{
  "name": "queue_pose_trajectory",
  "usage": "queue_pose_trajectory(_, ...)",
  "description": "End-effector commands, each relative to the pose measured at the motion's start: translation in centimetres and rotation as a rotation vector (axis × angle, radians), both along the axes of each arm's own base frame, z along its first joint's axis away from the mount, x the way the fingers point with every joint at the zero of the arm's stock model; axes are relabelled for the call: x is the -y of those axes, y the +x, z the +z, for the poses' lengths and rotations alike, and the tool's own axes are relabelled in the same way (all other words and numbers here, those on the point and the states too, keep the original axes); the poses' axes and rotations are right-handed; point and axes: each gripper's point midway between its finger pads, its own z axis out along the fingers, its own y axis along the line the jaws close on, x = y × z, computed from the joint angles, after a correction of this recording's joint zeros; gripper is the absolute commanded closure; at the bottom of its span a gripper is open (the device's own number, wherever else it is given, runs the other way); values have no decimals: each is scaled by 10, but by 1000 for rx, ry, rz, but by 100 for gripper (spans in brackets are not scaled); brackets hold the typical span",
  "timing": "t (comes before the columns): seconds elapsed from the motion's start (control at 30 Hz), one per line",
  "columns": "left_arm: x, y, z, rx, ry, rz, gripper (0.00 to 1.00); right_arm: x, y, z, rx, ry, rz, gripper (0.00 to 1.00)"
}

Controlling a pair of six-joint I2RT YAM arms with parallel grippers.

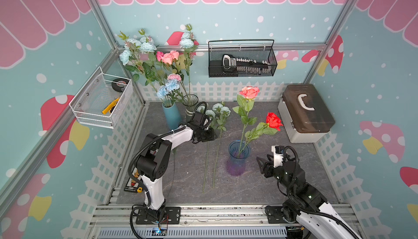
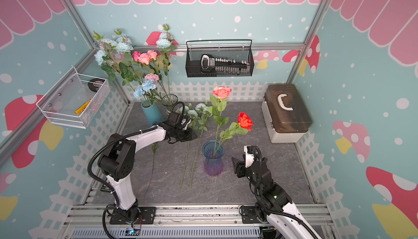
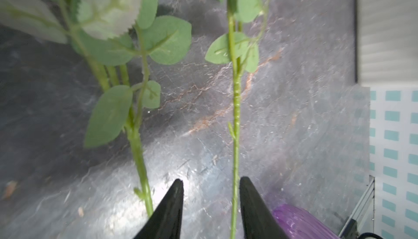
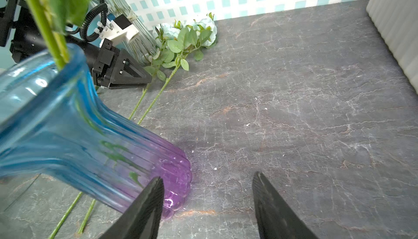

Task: Pick out blue flowers from the vase
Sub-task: Place the flower at the center of the board.

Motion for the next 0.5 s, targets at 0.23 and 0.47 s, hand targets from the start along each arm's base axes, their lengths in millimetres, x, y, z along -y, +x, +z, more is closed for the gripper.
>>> queue_pose_trajectory(0.23,-10,-27,88,470,-26,119,55,-16,-30,55,-88,53,147,40)
queue_pose_trajectory(0.47,-55,-43,94,624,-30,299,53,-27,-50,132,58,175,263,40)
